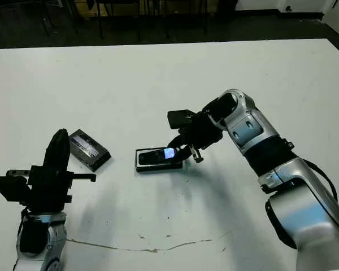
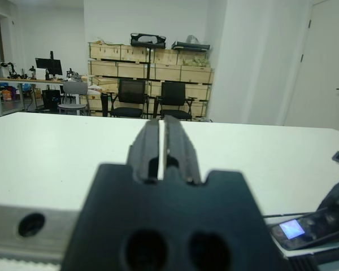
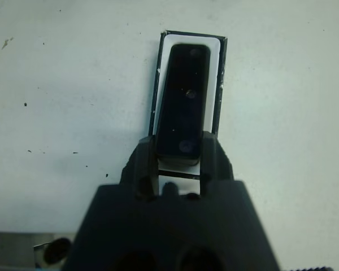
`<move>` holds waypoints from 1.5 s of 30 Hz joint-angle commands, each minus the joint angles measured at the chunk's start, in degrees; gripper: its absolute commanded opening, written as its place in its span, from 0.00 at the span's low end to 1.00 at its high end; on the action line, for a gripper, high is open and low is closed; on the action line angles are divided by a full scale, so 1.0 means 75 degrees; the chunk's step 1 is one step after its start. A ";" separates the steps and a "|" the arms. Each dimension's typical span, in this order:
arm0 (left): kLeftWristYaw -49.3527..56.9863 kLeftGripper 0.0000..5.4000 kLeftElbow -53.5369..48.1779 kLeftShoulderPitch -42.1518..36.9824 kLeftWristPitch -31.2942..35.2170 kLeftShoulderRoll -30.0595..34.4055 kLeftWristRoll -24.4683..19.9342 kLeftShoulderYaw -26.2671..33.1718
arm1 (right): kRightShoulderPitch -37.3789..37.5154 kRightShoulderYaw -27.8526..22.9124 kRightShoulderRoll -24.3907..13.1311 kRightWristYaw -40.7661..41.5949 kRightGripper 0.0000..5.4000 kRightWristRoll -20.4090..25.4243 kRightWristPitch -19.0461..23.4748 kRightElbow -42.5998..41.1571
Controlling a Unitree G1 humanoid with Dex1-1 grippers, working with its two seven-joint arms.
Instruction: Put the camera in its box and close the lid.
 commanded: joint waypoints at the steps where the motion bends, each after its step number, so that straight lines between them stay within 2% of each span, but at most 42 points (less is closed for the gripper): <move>1: -0.0002 0.00 0.0017 0.0254 0.0089 -0.0001 -0.0015 0.0000 | 0.0190 0.0119 0.0110 0.0349 0.17 0.0170 -0.0887 0.0124; 5: -0.0049 0.00 0.0119 0.0201 -0.0009 0.0011 -0.0076 0.0016 | 0.0064 -0.0190 0.0004 0.0247 0.31 0.0271 -0.1395 0.0358; 8: -0.0036 0.00 0.0041 0.0224 0.0065 0.0010 -0.0084 -0.0017 | 0.0099 -0.0468 -0.0174 -0.0110 0.40 0.0265 -0.1608 0.0121; 12: -0.0062 0.00 0.0096 0.0188 0.0011 0.0035 -0.0104 -0.0006 | 0.0311 -0.0691 -0.0444 -0.0665 0.53 0.0095 -0.1197 -0.0625; 21: -0.0005 0.00 -0.0010 0.0177 0.0160 0.0024 -0.0045 -0.0018 | 0.0809 -0.1335 -0.0830 -0.1341 0.82 0.0402 -0.0312 -0.1617; 25: -0.0015 0.00 0.0001 0.0148 0.0159 0.0062 0.0003 -0.0006 | 0.1091 -0.1834 -0.0912 -0.1582 0.95 0.0853 -0.0156 -0.1925; 27: -0.0013 0.00 -0.0006 0.0147 0.0176 0.0051 -0.0013 -0.0010 | 0.1374 -0.2198 -0.0859 -0.1943 1.00 0.1179 0.0376 -0.2205; 30: -0.0006 0.00 -0.0048 0.0166 0.0235 0.0049 0.0006 -0.0014 | 0.2263 -0.2887 -0.0633 -0.3291 1.00 0.1448 0.1179 -0.3238; 33: -0.0049 0.00 0.0003 0.0158 0.0165 0.0055 -0.0033 0.0007 | 0.3284 -0.3393 -0.0275 -0.4806 0.98 0.1437 0.1483 -0.4365; 37: -0.0070 0.00 0.0009 0.0155 0.0131 0.0076 -0.0043 0.0044 | 0.4304 -0.3767 0.0124 -0.5960 0.88 0.1559 0.0993 -0.5230; 42: -0.0077 0.00 -0.0161 0.0186 0.0173 0.0104 -0.0017 0.0063 | 0.5301 -0.4069 0.0464 -0.6865 0.71 0.1714 0.0338 -0.5928; 44: -0.0134 0.00 -0.0328 0.0208 0.0212 0.0188 -0.0001 0.0088 | 0.5697 -0.4165 0.0531 -0.7203 0.63 0.1768 0.0452 -0.6273; 45: -0.0181 0.00 -0.0459 0.0217 0.0276 0.0261 0.0015 0.0119 | 0.5892 -0.4223 0.0572 -0.7388 0.60 0.1844 0.0688 -0.6490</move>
